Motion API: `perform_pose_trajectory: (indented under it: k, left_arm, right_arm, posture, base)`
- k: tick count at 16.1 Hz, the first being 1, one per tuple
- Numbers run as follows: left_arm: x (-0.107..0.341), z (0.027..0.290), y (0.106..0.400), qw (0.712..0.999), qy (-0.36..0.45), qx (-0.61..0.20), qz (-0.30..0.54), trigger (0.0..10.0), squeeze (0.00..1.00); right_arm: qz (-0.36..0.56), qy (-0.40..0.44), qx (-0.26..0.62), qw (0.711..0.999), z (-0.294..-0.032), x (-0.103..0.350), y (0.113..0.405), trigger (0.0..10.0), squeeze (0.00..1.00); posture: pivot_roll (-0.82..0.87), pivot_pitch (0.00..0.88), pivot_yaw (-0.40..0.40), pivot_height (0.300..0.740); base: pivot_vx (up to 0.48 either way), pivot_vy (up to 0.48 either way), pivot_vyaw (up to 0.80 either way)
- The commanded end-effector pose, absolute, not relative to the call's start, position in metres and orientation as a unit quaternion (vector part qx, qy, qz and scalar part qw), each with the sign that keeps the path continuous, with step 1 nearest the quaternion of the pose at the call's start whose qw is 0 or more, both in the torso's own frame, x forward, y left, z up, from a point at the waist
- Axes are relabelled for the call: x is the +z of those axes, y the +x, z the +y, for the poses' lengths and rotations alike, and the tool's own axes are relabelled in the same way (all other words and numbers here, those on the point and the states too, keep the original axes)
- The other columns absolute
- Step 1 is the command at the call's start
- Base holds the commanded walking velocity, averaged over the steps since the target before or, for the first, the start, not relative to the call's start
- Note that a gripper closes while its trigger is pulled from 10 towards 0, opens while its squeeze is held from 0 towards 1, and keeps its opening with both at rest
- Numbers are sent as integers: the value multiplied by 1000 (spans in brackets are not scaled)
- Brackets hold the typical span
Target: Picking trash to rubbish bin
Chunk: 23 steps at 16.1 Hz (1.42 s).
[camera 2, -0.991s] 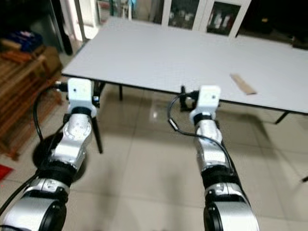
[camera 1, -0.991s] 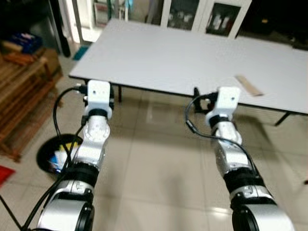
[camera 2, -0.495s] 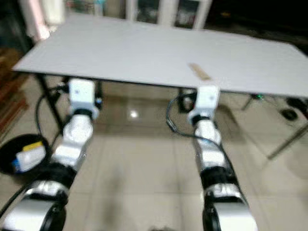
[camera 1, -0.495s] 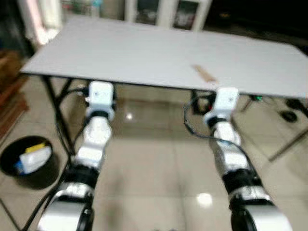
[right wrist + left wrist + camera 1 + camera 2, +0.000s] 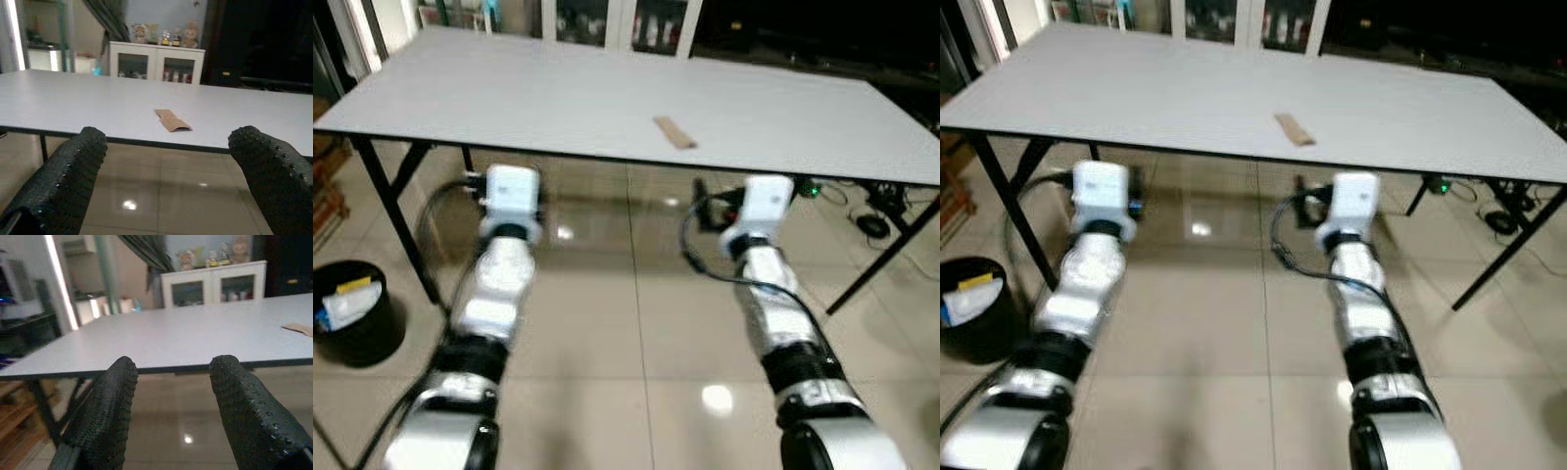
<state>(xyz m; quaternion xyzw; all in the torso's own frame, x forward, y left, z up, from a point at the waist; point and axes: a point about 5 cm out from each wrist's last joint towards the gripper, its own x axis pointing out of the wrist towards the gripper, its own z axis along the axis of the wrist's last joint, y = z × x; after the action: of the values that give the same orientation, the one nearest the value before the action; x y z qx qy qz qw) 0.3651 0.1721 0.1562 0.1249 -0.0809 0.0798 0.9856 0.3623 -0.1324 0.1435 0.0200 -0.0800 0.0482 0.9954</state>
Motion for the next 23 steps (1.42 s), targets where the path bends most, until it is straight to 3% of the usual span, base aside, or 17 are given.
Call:
perform_pose_trajectory:
  k: [1,7,23]
  left_arm:
    - [158,161,366,987,121,62,-82,10000,0]
    - [163,159,367,988,111,63,-90,10000,0]
    - [176,162,368,985,119,69,-102,10000,0]
  right_arm:
    - [-78,21,34,996,-143,145,363,10000,0]
    - [-80,25,34,996,-143,147,362,10000,0]
    - [-82,31,36,995,-140,151,363,10000,0]
  posture:
    - [17,3,-99,740]
    - [12,9,-97,740]
    - [18,11,-94,740]
  base:
    - [0,0,0]
    - [0,0,0]
    - [476,0,0]
